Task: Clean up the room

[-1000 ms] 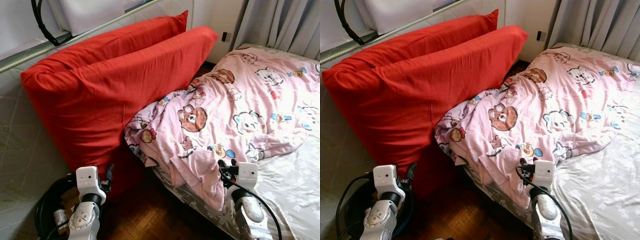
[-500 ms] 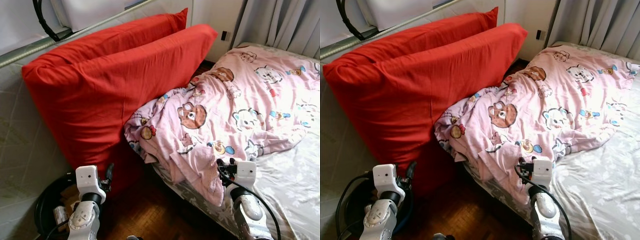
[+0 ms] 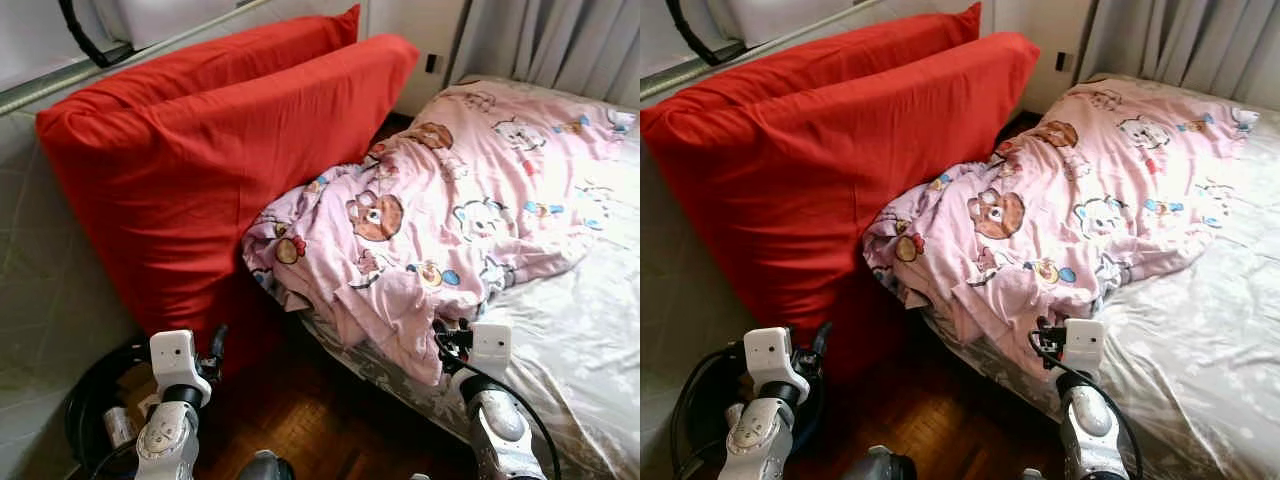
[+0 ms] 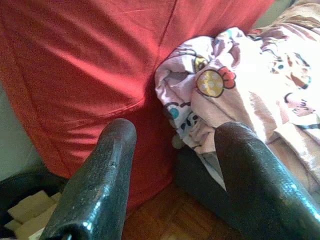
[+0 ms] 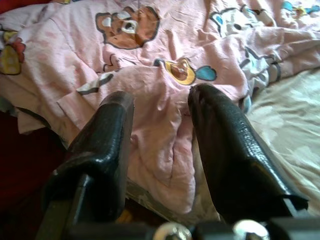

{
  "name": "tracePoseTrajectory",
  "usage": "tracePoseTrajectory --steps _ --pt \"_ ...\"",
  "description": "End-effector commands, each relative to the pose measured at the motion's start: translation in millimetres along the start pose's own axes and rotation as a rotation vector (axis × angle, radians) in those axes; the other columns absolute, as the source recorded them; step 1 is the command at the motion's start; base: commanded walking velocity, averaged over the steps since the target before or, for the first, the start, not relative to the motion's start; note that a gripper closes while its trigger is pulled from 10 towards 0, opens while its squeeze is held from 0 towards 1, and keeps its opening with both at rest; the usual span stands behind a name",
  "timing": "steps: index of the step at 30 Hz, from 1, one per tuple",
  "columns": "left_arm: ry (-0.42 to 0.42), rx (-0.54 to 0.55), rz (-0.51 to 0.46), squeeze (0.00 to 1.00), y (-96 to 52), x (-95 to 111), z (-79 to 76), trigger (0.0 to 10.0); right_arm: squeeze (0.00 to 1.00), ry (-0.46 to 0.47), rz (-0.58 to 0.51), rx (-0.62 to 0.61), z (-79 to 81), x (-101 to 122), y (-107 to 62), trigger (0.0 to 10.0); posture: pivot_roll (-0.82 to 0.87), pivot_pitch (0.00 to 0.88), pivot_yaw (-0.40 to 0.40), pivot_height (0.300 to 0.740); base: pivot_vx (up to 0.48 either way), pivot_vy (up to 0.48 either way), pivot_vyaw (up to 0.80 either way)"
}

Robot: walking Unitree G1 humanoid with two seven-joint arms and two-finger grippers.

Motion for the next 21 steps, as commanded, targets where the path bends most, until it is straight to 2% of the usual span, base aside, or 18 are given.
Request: tracePoseTrajectory --steps 1,6,21 --pt "-0.013 0.003 0.02 0.0 -1.5 -2.7 0.7 10.0 0.0 -0.005 0.022 0.01 2.7 -2.1 1.2 10.0 -0.06 0.119 0.057 0.67 0.0 0.0 0.0" --pt "-0.013 0.004 0.023 0.0 -1.8 -3.2 0.3 10.0 0.0 -0.011 0.018 0.021 4.1 -0.9 2.3 10.0 -0.06 0.12 0.056 0.65 0.0 0.0 0.0" --pt "-0.015 0.01 0.033 0.0 -1.2 -3.6 0.5 10.0 0.0 0.004 0.002 0.023 4.3 1.4 3.0 10.0 -0.06 0.121 0.054 0.65 0.0 0.0 0.0"
Point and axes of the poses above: a point about 5 cm out from each wrist's last joint towards the gripper, its own y axis pointing out of the wrist towards the gripper, its own x axis along the axis of the wrist's last joint, z = x × y, the point moved 1 cm from there along y, pointing out of the wrist towards the gripper, and after that the axes turned 8 degrees about -y, right-handed, at the moved point
